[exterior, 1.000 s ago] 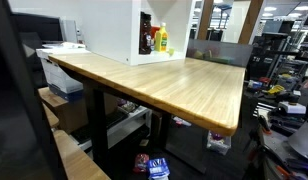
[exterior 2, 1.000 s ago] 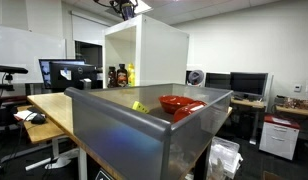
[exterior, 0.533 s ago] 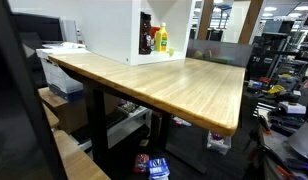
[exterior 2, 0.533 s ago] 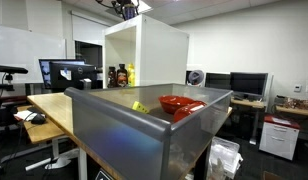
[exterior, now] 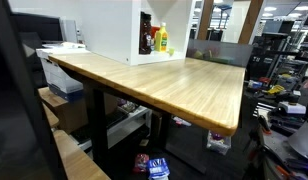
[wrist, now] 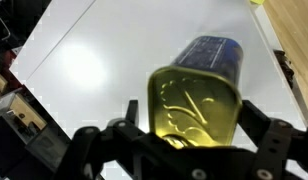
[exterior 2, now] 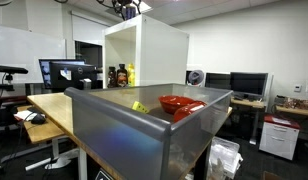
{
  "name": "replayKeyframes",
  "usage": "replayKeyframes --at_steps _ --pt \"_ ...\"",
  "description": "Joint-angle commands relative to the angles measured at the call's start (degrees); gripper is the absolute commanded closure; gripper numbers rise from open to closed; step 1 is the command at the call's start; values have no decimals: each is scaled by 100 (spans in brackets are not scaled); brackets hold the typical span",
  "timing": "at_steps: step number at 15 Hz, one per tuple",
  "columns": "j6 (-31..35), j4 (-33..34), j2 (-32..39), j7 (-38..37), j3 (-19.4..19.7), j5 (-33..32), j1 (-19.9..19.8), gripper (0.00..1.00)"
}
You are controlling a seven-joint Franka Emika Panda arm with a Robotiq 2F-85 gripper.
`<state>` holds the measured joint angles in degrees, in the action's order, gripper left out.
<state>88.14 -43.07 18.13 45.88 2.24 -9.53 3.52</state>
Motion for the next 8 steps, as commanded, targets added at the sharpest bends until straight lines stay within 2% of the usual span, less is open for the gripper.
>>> replayKeyframes --at_steps 1,8 --pt "-177 196 -42 -50 13 -158 117 0" --pt "49 205 -268 30 8 -336 327 0"
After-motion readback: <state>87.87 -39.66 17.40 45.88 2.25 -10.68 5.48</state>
